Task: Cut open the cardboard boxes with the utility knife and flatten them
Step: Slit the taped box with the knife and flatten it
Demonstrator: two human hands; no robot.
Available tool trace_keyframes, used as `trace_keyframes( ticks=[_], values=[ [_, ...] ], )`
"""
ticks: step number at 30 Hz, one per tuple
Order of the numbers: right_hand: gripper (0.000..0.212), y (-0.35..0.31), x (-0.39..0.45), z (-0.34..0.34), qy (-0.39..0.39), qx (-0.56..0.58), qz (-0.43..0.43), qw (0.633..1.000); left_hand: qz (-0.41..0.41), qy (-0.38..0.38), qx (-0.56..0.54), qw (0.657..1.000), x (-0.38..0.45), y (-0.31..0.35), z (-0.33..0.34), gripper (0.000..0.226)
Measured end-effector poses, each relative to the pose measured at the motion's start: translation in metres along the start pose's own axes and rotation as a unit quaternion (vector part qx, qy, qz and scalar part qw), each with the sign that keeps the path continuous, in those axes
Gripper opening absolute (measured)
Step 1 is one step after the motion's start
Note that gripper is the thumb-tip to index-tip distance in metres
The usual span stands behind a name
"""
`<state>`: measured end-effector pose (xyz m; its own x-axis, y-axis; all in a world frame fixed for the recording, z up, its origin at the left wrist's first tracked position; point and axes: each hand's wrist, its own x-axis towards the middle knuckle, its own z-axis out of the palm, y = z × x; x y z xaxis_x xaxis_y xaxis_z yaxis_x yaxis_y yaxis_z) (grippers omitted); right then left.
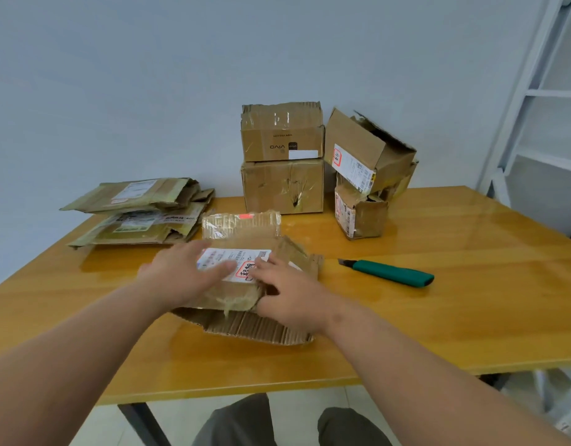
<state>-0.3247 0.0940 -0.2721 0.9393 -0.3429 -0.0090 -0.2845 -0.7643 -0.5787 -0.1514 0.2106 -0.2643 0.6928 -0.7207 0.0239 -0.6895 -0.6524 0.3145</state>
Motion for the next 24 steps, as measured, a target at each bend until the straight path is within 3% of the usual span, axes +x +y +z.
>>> trace_keyframes(
  ticks=[3, 5, 7, 9, 12, 15, 19, 22, 24],
  values=[
    [0.046, 0.009, -0.008, -0.013, 0.083, 0.110, 0.028, 0.990, -0.003, -0.065, 0.125, 0.990, 0.001, 0.011, 0.011, 0.124],
    [0.028, 0.017, -0.012, -0.017, 0.118, 0.152, 0.033, 0.981, -0.004, -0.071, 0.121, 0.990, 0.002, 0.012, 0.016, 0.129],
    [0.036, 0.030, -0.012, -0.017, 0.171, 0.189, 0.048, 0.966, -0.006, -0.088, 0.107, 0.990, 0.005, 0.009, 0.018, 0.129],
    [0.042, 0.045, -0.008, -0.017, 0.195, 0.136, 0.092, 0.967, -0.011, -0.105, 0.088, 0.991, 0.006, 0.007, 0.019, 0.133],
    [0.069, 0.059, -0.003, -0.008, 0.077, 0.012, 0.143, 0.987, -0.029, -0.126, 0.030, 0.991, 0.004, 0.007, 0.019, 0.138],
    [0.075, 0.060, 0.000, -0.001, 0.077, -0.007, 0.145, 0.986, -0.052, -0.153, 0.006, 0.987, 0.006, 0.009, 0.017, 0.131],
    [0.055, 0.059, -0.002, -0.009, 0.087, -0.104, 0.160, 0.978, -0.034, -0.195, 0.035, 0.980, 0.009, 0.013, 0.014, 0.131],
    [0.030, 0.060, -0.004, -0.022, 0.123, -0.072, 0.166, 0.976, -0.020, -0.242, -0.036, 0.969, 0.012, 0.012, 0.008, 0.127],
    [0.026, 0.065, -0.002, -0.030, 0.183, -0.057, 0.199, 0.961, 0.005, -0.269, -0.047, 0.962, 0.014, 0.012, 0.005, 0.115]
  ],
)
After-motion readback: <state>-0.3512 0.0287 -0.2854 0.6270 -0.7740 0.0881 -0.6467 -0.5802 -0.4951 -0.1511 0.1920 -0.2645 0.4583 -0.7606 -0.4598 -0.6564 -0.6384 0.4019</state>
